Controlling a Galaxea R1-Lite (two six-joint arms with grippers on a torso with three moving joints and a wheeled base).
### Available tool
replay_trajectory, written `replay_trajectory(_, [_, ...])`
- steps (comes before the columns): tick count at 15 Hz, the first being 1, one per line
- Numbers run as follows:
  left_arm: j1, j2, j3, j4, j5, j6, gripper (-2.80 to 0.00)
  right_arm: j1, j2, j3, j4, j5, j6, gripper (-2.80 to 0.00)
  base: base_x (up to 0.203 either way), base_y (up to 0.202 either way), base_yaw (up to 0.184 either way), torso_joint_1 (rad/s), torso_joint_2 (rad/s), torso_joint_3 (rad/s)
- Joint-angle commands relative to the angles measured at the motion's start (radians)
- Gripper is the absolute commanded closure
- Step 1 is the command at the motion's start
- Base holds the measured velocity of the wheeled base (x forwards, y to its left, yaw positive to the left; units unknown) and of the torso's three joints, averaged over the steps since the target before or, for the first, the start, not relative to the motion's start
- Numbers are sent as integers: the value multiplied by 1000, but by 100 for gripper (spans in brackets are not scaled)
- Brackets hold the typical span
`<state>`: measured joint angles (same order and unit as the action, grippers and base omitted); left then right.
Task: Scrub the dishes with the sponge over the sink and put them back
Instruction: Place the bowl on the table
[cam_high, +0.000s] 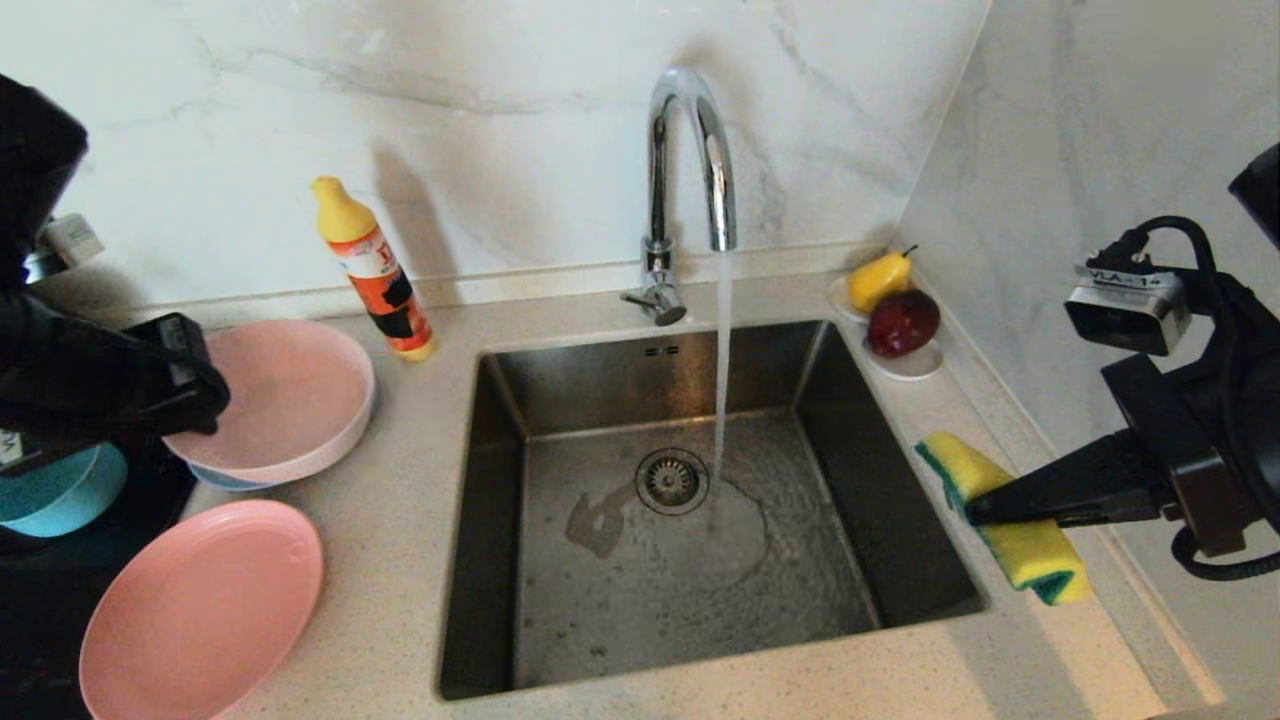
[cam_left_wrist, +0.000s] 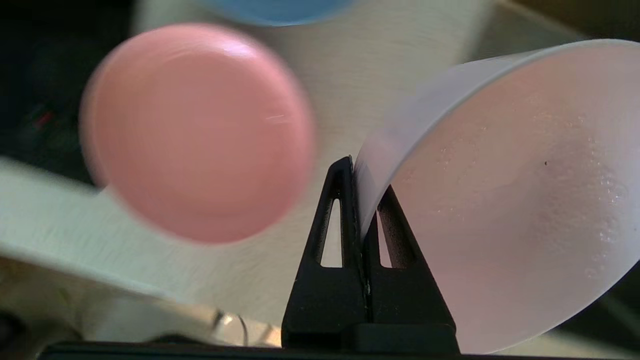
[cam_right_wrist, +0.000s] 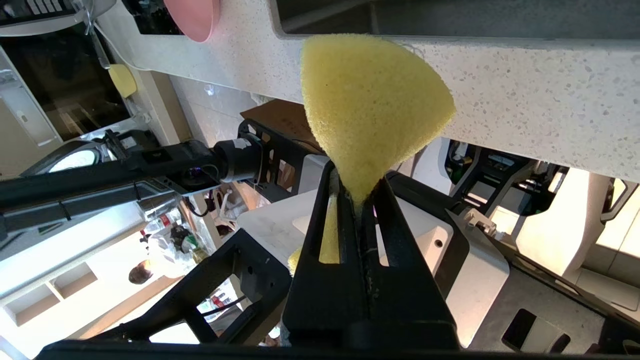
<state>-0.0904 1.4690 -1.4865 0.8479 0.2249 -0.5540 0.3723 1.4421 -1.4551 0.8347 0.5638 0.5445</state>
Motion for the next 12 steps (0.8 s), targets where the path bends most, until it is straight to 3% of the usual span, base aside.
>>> replay_trajectory(1, [143, -34, 39, 10, -13, -17, 0, -1, 2, 2, 4, 2, 2, 0, 0, 0, 0, 0, 0, 0])
replay_trajectory(5, [412, -47, 122, 11, -136, -21, 0, -4, 13, 16, 4, 2, -20, 0, 0, 0, 0, 0, 0, 0])
replay_trajectory(9, [644, -44, 168, 8, -211, -8, 0, -16, 26, 24, 4, 4, -25, 0, 0, 0, 0, 0, 0, 0])
replay_trajectory(12, [842, -3, 214, -17, -258, 38, 0, -16, 29, 22, 3, 4, -25, 0, 0, 0, 0, 0, 0, 0])
